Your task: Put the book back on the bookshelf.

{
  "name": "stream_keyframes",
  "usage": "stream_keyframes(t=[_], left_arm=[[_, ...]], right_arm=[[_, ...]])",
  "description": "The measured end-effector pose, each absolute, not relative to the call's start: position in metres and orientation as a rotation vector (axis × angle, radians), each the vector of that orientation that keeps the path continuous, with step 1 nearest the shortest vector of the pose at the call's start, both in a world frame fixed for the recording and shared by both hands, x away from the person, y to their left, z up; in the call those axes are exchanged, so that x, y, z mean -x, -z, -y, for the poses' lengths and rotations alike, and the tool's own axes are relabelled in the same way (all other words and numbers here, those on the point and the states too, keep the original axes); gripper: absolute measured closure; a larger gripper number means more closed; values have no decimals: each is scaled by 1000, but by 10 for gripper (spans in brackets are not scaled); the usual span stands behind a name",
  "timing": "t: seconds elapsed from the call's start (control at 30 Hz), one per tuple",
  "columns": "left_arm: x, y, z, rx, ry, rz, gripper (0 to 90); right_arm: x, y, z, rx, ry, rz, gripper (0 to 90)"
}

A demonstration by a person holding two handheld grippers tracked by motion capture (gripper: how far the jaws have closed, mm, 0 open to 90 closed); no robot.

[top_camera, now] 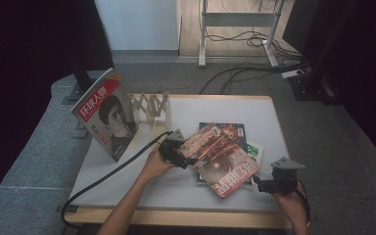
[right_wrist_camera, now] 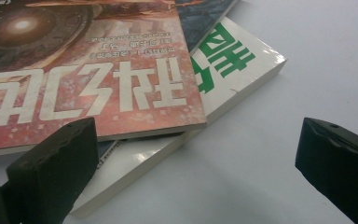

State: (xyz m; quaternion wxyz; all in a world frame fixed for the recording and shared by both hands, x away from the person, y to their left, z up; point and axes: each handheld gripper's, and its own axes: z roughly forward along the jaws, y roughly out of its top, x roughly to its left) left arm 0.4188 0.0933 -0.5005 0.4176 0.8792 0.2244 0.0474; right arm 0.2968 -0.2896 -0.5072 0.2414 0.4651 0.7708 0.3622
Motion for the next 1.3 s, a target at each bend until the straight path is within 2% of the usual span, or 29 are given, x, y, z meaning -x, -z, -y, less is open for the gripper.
stream_keyframes(t=[0.5, 0.9, 1.3], left_arm=[[-422, 514, -89, -2211, -141, -599, 0], [-421, 513, -88, -2209, -140, -597, 0], [-420, 513, -89, -2215, -143, -592, 0]], right_arm=[[-310, 503, 276, -1242, -1013, -2139, 9], [-364, 501, 227, -1149, -1016, -2291, 7], [-401, 506, 205, -1166, -1028, -2384, 1]])
